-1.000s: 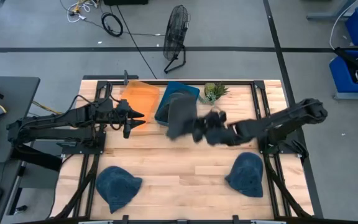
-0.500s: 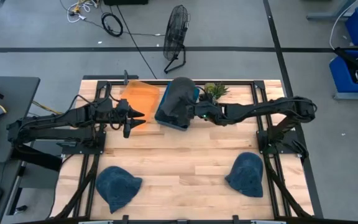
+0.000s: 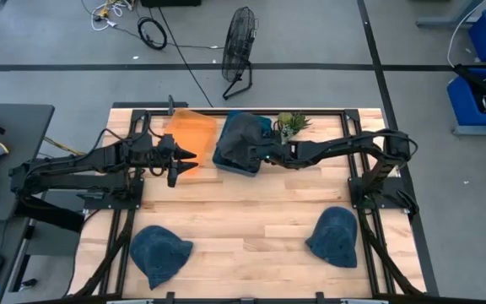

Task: Pick & Place hat
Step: Put the black cap into the blue bin, then put the left blue cap into the orange bin

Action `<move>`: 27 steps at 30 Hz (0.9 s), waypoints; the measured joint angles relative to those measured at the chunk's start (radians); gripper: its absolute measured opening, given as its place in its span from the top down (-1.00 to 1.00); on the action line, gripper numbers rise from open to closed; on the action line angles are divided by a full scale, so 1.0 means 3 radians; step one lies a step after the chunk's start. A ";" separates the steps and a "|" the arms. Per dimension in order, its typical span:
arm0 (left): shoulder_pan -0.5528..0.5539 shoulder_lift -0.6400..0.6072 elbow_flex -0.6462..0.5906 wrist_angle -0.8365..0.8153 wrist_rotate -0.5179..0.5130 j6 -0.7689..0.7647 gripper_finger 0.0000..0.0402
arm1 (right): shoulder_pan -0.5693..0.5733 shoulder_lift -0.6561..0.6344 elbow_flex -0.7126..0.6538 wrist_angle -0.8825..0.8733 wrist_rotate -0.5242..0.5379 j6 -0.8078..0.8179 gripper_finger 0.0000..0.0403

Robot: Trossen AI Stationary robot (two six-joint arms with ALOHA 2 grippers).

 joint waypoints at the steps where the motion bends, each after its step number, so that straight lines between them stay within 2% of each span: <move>1: 0.0000 0.0000 0.0000 -0.0002 0.0000 0.0000 0.16 | -0.0018 0.0018 0.0000 -0.0044 -0.0002 0.0001 0.78; 9: 0.0000 0.0000 0.0000 -0.0012 0.0000 0.0000 0.16 | -0.0106 0.0003 -0.0002 -0.0068 -0.0033 -0.0193 0.63; 17: 0.0000 -0.0001 0.0000 -0.0034 0.0000 0.0000 0.16 | -0.0165 -0.0276 -0.0004 -0.0092 -0.0350 -0.0625 0.42; 22: -0.0001 -0.0001 0.0000 -0.0035 0.0005 -0.0114 0.16 | -0.0231 -0.0582 -0.0005 -0.0257 -0.0735 -0.0962 0.30; 25: -0.0001 0.0000 0.0000 -0.0042 0.0190 -0.0292 0.16 | -0.0246 -0.0834 -0.0005 -0.0363 -0.0912 -0.1163 0.25; 27: -0.0004 -0.0001 0.0000 -0.0044 0.0445 -0.0405 0.16 | -0.0227 -0.1010 -0.0005 -0.0441 -0.0968 -0.1321 0.24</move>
